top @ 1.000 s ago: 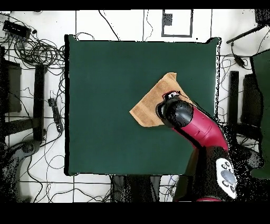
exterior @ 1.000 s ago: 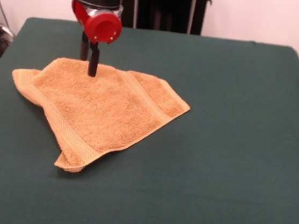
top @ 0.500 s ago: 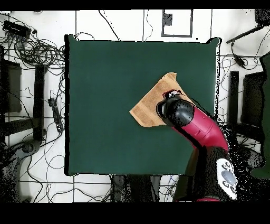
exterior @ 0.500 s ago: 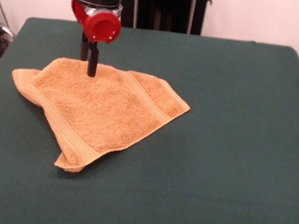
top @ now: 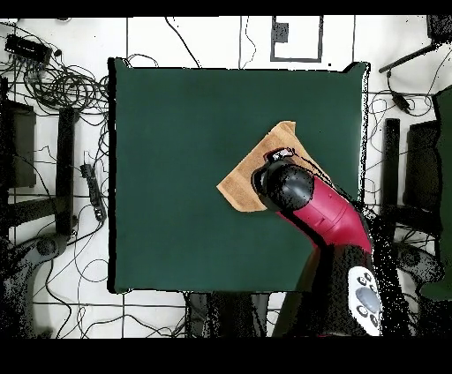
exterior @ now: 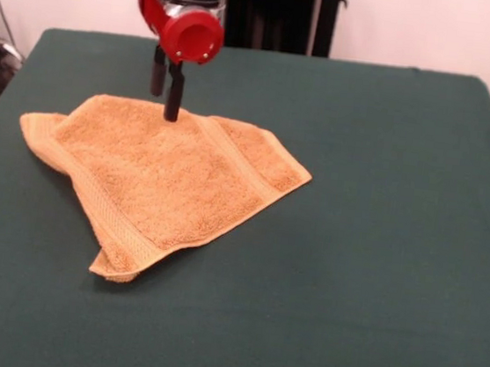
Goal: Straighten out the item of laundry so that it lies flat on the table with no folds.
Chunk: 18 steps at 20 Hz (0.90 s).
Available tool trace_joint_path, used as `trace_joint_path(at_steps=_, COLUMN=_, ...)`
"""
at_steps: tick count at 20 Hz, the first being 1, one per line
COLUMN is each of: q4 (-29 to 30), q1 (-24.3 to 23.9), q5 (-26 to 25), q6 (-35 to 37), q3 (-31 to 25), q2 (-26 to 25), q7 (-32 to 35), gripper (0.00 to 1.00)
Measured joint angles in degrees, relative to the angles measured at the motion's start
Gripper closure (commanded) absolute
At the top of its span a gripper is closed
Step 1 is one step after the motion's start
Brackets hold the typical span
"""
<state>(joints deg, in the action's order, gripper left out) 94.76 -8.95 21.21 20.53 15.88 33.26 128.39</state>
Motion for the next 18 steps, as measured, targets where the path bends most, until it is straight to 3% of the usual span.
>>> trace_joint_path(at_steps=18, q4=0.1, q1=1.1, q5=1.8, q6=0.0, q3=1.8, q2=0.8, q7=0.0, gripper=0.00)
